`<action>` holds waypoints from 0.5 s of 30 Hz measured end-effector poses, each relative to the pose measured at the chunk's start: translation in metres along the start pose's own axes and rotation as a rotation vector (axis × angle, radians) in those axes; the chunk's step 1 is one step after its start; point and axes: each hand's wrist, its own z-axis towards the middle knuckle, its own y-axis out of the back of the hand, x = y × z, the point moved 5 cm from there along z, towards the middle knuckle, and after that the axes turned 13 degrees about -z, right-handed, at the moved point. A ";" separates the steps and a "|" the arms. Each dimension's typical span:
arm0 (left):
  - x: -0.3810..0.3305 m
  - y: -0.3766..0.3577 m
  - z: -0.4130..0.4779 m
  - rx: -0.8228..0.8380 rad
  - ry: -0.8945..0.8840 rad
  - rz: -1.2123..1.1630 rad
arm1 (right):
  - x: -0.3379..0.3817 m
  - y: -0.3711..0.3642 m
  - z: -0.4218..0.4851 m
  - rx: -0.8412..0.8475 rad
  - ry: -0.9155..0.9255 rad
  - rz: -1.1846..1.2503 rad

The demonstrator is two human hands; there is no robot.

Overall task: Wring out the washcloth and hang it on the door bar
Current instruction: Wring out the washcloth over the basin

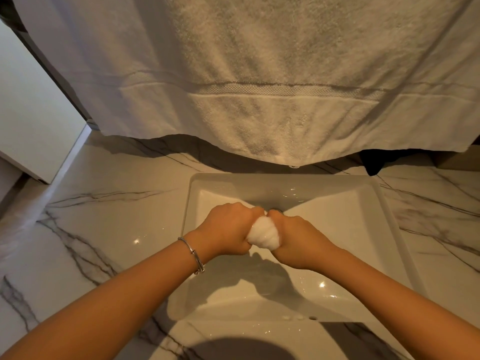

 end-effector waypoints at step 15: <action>0.007 0.009 -0.006 0.406 0.031 -0.597 | 0.003 0.034 -0.005 -0.396 0.158 -0.490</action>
